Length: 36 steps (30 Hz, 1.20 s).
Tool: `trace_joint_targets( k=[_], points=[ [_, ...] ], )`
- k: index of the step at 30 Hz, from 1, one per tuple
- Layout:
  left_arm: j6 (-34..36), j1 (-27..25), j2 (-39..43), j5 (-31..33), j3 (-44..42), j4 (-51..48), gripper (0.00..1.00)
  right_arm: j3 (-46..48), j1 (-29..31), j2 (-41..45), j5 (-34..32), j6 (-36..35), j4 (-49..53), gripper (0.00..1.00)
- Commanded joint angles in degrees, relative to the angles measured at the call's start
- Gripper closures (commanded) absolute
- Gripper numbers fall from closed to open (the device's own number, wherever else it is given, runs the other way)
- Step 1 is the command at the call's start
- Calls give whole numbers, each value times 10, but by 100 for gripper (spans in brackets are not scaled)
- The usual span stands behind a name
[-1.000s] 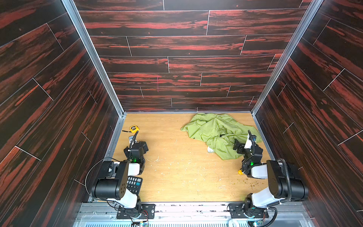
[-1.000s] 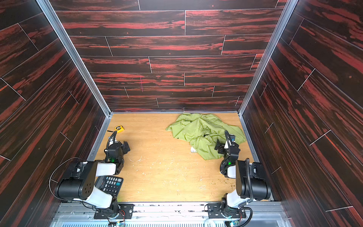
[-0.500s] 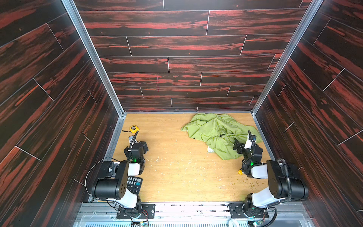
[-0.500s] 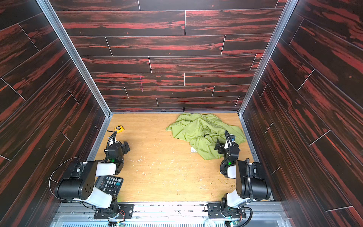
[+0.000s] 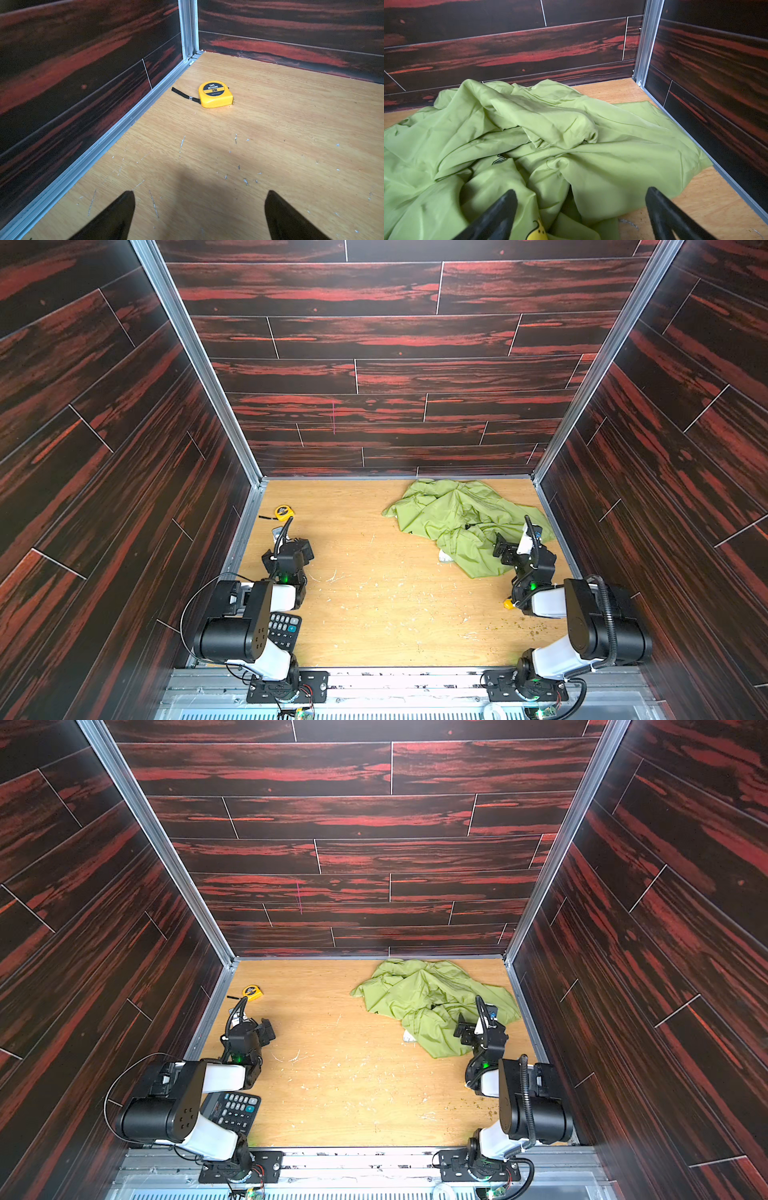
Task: Zip up the jacket
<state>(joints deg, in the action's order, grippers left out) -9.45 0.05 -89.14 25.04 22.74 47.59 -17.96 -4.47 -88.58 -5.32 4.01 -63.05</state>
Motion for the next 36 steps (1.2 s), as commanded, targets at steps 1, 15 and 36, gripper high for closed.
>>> trace_joint_targets(
  k=[1,15,36],
  points=[
    [3,3,15,0,5,3,0,1,2,-7,4,-2,-15,1],
    [10,3,56,14,26,-47,0,-26,-3,55,-61,27,97,1],
    [-238,9,345,-67,308,-578,0,-616,-19,114,36,216,868,1]
  ],
)
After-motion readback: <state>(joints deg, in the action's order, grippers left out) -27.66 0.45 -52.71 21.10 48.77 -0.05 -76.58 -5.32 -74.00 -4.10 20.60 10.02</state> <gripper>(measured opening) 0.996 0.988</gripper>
